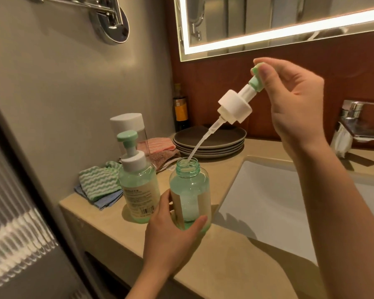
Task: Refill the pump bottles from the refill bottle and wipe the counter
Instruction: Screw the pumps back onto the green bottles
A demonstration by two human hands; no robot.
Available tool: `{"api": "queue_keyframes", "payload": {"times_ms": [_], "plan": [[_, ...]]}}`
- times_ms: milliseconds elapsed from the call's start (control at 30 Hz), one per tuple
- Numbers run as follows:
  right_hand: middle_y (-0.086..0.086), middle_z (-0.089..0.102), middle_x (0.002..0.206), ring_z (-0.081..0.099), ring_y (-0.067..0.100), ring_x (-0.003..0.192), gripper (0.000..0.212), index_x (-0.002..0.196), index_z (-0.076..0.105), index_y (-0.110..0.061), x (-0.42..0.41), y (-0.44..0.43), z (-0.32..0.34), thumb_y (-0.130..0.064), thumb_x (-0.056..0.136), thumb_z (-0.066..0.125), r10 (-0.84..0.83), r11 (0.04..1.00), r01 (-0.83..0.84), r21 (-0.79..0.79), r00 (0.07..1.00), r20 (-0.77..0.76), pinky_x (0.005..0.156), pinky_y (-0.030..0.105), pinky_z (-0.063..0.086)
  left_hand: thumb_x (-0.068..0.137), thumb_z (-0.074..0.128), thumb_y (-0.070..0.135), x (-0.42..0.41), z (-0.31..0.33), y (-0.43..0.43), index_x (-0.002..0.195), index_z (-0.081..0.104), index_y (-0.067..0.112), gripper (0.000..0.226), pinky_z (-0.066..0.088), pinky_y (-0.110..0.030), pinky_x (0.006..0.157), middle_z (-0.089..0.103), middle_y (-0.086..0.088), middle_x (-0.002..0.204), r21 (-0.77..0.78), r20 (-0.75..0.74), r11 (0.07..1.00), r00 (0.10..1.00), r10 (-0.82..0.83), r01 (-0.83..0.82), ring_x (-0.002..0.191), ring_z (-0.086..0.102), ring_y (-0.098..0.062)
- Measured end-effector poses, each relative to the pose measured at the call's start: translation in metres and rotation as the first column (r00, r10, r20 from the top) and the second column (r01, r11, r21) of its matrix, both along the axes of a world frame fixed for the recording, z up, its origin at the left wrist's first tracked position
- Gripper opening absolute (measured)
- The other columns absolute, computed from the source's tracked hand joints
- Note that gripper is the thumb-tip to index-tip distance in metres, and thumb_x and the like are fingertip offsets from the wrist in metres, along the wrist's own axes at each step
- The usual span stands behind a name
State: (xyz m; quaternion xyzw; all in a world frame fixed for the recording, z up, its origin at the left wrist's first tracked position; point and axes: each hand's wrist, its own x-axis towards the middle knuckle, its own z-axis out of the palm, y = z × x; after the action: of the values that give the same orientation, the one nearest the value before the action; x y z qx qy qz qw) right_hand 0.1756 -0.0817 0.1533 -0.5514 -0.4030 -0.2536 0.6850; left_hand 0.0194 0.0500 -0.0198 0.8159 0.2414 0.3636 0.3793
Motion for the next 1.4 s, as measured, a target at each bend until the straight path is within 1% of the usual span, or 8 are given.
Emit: {"api": "queue_keyframes", "payload": {"times_ms": [333, 567, 667, 900, 1000, 1100, 1233, 1400], "plan": [[-0.011, 0.063, 0.103, 0.060, 0.005, 0.097, 0.030, 0.115, 0.065, -0.013, -0.028, 0.026, -0.006, -0.028, 0.090, 0.059, 0.008, 0.966, 0.037, -0.254, 0.985, 0.175, 0.082, 0.012, 0.048, 0.056, 0.066, 0.065, 0.001, -0.001, 0.001, 0.124, 0.042, 0.038, 0.077, 0.053, -0.030, 0.084, 0.057, 0.023, 0.109, 0.044, -0.018, 0.999, 1.000, -0.009, 0.010, 0.099, 0.056, 0.002], [-0.012, 0.060, 0.102, 0.051, 0.009, 0.099, 0.038, 0.122, 0.060, -0.020, -0.043, 0.045, -0.021, -0.035, 0.087, 0.062, 0.086, 0.860, 0.050, -0.508, 0.967, 0.241, 0.078, 0.013, 0.043, 0.055, 0.068, 0.067, 0.001, 0.000, 0.001, 0.124, 0.040, 0.043, 0.078, 0.054, -0.036, 0.084, 0.060, 0.022, 0.110, 0.024, -0.026, 0.999, 0.999, -0.035, 0.036, 0.099, 0.058, 0.003], [-0.007, 0.062, 0.115, 0.051, 0.004, 0.104, 0.044, 0.128, 0.055, -0.023, -0.042, 0.050, -0.026, -0.036, 0.087, 0.061, 0.141, 0.771, 0.029, -0.636, 0.966, 0.215, 0.081, 0.011, 0.042, 0.055, 0.069, 0.067, 0.001, -0.002, 0.002, 0.122, 0.041, 0.044, 0.076, 0.054, -0.037, 0.083, 0.061, 0.022, 0.109, 0.020, -0.026, 0.999, 0.999, -0.038, 0.038, 0.098, 0.059, 0.002], [-0.007, 0.058, 0.128, 0.050, -0.003, 0.110, 0.057, 0.134, 0.047, -0.024, -0.033, 0.045, -0.023, -0.041, 0.083, 0.064, 0.232, 0.739, -0.096, -0.667, 0.966, 0.117, 0.077, -0.002, 0.036, 0.055, 0.069, 0.066, 0.002, -0.002, 0.003, 0.126, 0.041, 0.040, 0.080, 0.054, -0.037, 0.085, 0.060, 0.020, 0.113, 0.007, -0.005, 0.998, 0.998, -0.061, 0.061, 0.101, 0.058, 0.001], [-0.005, 0.041, 0.145, 0.042, 0.006, 0.126, 0.083, 0.148, 0.018, -0.028, -0.028, 0.042, -0.026, -0.050, 0.079, 0.060, 0.281, 0.694, -0.215, -0.687, 0.960, -0.017, 0.092, 0.010, 0.036, 0.054, 0.068, 0.067, 0.002, -0.002, 0.002, 0.126, 0.041, 0.040, 0.081, 0.054, -0.037, 0.085, 0.060, 0.020, 0.114, 0.011, 0.002, 0.998, 0.998, -0.068, 0.068, 0.101, 0.058, 0.000], [-0.003, 0.034, 0.150, 0.045, 0.002, 0.119, 0.096, 0.149, 0.007, -0.027, -0.021, 0.042, -0.032, -0.050, 0.074, 0.062, 0.328, 0.629, -0.374, -0.682, 0.922, -0.204, 0.094, 0.019, 0.039, 0.053, 0.068, 0.069, 0.001, -0.001, 0.002, 0.123, 0.042, 0.041, 0.080, 0.054, -0.034, 0.086, 0.059, 0.021, 0.113, 0.004, 0.007, 0.997, 0.997, -0.074, 0.074, 0.101, 0.058, 0.003], [-0.009, 0.061, 0.122, 0.057, 0.001, 0.106, 0.070, 0.128, 0.049, -0.029, -0.015, 0.044, -0.045, -0.050, 0.064, 0.068, 0.364, 0.510, -0.414, -0.754, 0.898, -0.247, 0.097, 0.030, 0.047, 0.053, 0.065, 0.075, 0.001, 0.002, 0.000, 0.120, 0.043, 0.044, 0.077, 0.054, -0.026, 0.083, 0.060, 0.026, 0.108, -0.010, 0.028, 0.995, 0.995, -0.098, 0.099, 0.096, 0.057, 0.012], [-0.022, 0.065, 0.099, 0.060, -0.012, 0.091, 0.026, 0.100, 0.061, -0.032, -0.013, 0.045, -0.046, -0.033, 0.076, 0.070, 0.434, 0.467, -0.495, -0.733, 0.850, -0.298, 0.074, 0.005, 0.046, 0.085, 0.027, 0.068, -0.001, 0.000, 0.000, 0.135, 0.042, 0.040, 0.059, 0.043, -0.032, 0.102, 0.052, 0.025, 0.130, -0.052, 0.177, 0.993, 0.980, -0.094, 0.105, 0.120, 0.045, 0.010]]}}
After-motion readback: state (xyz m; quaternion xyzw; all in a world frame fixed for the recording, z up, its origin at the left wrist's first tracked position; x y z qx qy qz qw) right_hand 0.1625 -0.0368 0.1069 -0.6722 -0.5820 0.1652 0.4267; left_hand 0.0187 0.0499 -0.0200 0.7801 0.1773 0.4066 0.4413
